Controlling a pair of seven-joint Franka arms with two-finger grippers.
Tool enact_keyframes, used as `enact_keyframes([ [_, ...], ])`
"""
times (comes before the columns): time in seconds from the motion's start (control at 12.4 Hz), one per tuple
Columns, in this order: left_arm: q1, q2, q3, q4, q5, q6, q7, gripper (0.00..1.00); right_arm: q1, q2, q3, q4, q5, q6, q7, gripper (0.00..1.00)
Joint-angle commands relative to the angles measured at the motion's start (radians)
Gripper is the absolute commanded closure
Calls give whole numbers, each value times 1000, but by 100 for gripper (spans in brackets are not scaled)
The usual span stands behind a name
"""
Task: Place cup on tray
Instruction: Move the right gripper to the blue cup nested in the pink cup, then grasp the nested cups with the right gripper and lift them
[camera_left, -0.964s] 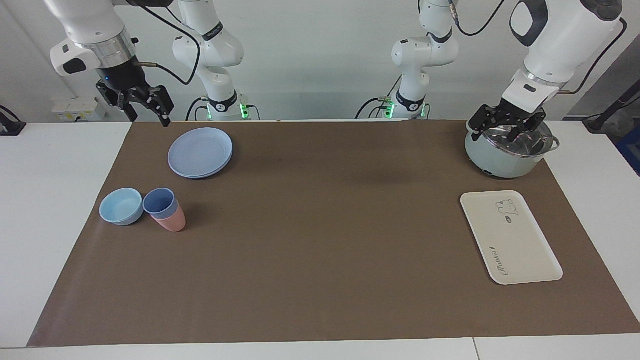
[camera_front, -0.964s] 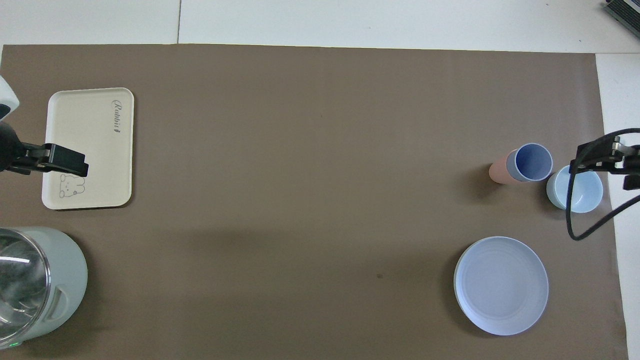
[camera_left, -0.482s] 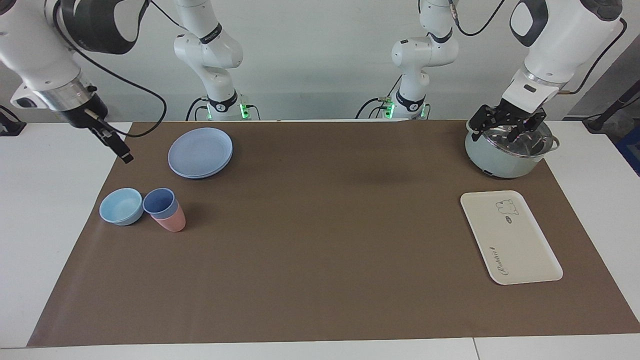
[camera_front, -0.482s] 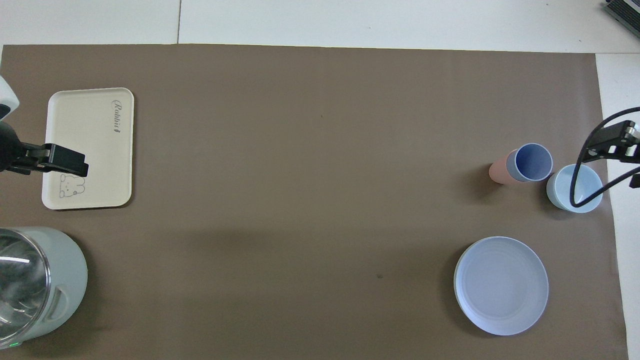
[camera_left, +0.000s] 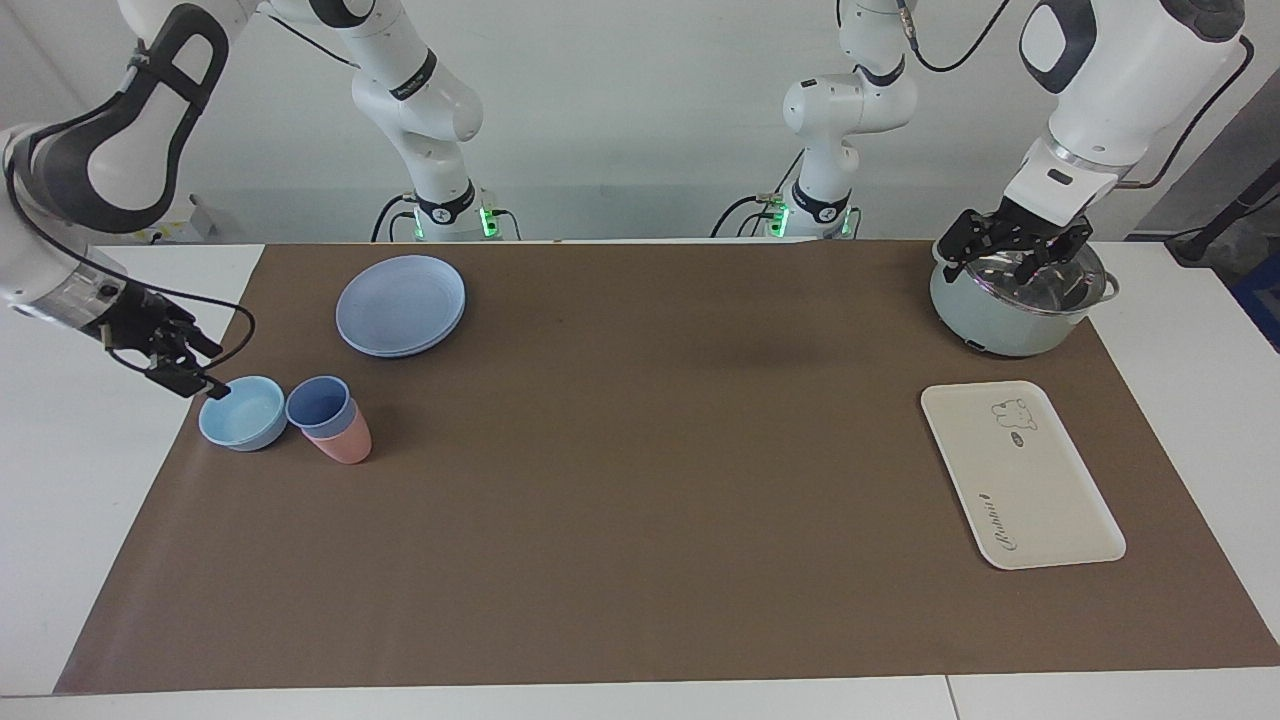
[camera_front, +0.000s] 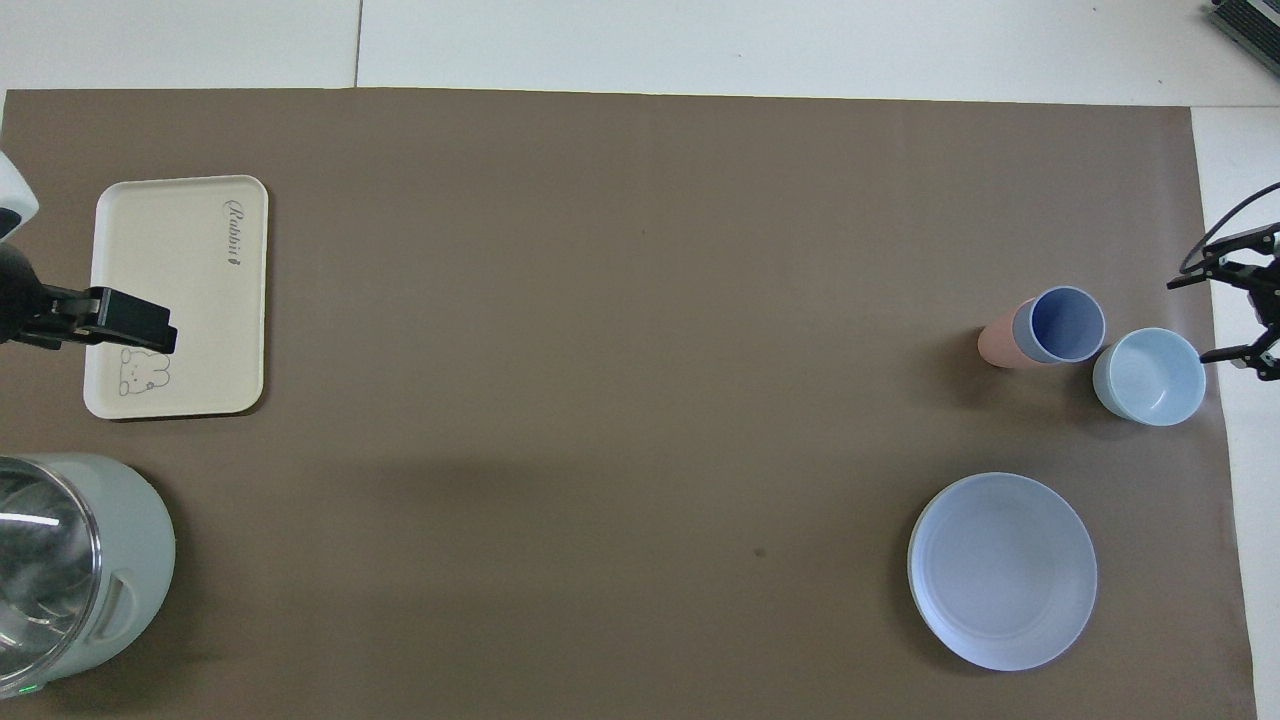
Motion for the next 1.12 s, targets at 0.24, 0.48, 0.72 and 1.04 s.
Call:
enact_keyframes([
  [0.24, 14, -30, -6, -32, -12, 7, 11, 0, -31, 154, 11, 14, 134, 55, 117, 2],
  [0.48, 14, -30, -5, -32, -12, 7, 11, 0, -8, 167, 14, -27, 134, 44, 118, 0],
  [0.72, 14, -30, -5, -32, -12, 7, 11, 0, -3, 167, 18, -61, 175, 50, 118, 0],
  [1.04, 14, -30, -5, -32, -12, 7, 11, 0, -2, 164, 28, -110, 200, 65, 114, 0],
])
